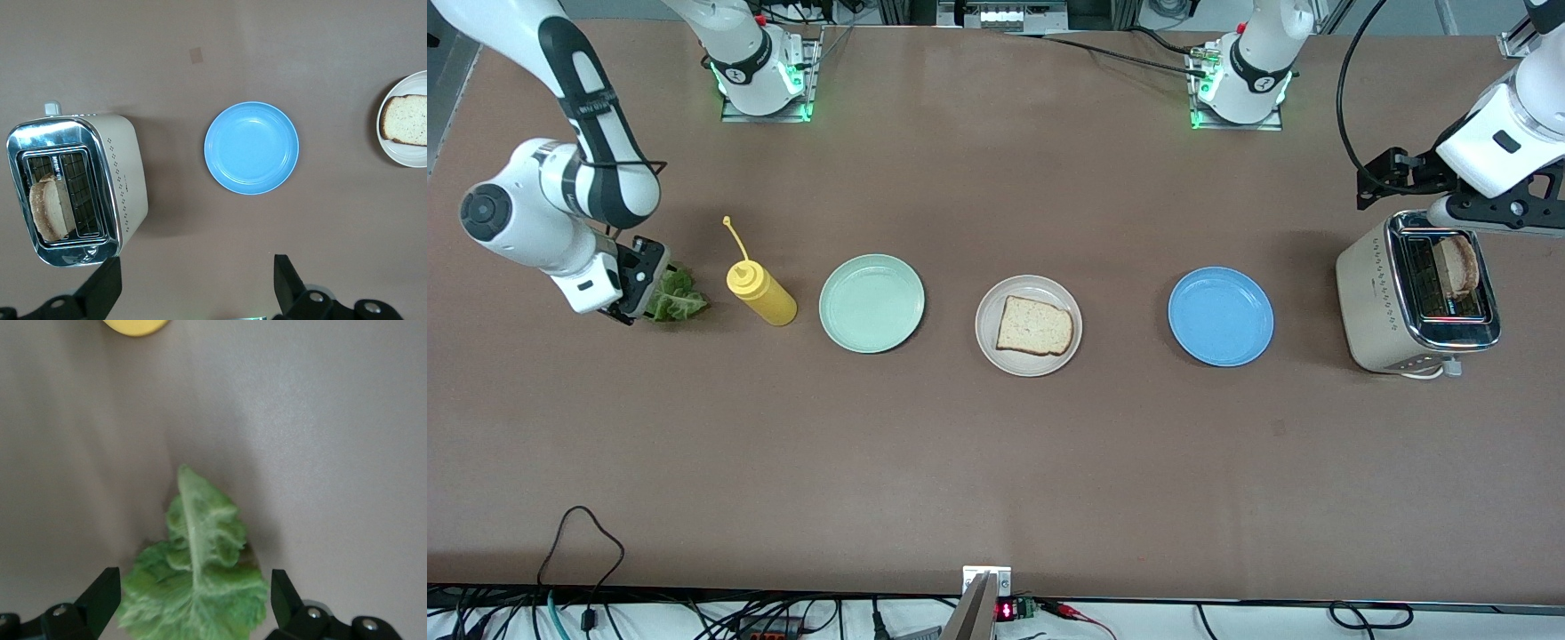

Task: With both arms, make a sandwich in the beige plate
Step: 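Grasp the lettuce leaf with the right gripper and lift it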

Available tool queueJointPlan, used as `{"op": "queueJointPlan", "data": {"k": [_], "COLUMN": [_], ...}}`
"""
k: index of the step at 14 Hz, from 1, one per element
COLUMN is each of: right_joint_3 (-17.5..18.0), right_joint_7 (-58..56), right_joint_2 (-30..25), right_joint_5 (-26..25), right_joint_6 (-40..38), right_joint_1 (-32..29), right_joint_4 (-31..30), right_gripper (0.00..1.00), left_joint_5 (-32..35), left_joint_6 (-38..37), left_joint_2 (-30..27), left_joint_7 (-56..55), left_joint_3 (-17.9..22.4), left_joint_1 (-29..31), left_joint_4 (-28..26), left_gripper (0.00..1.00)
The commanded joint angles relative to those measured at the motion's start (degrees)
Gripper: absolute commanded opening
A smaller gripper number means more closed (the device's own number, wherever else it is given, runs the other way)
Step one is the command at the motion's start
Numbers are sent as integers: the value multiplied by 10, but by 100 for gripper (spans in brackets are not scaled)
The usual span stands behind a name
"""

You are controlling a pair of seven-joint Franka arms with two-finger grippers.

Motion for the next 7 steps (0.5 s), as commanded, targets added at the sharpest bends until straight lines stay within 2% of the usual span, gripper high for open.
{"op": "queueJointPlan", "data": {"k": [1, 5, 7], "right_joint_3": [7, 10, 20], "right_joint_7": [-16, -16, -15], "right_joint_2": [23, 36, 38], "right_joint_5": [13, 38, 42], "right_joint_6": [34, 39, 39], "right_joint_1": [-7, -5, -7], "right_joint_4": [-1, -1, -1], "right_gripper": [100, 98, 86], "left_joint_5": [-7, -7, -7], "left_joint_6": [-15, -16, -15], "left_joint_2": [11, 11, 11], "left_joint_7": [6, 7, 7], "left_joint_3": [0, 0, 0], "left_joint_1": [3, 3, 4], "left_joint_4": [23, 22, 22], "left_gripper": [100, 100, 100]}}
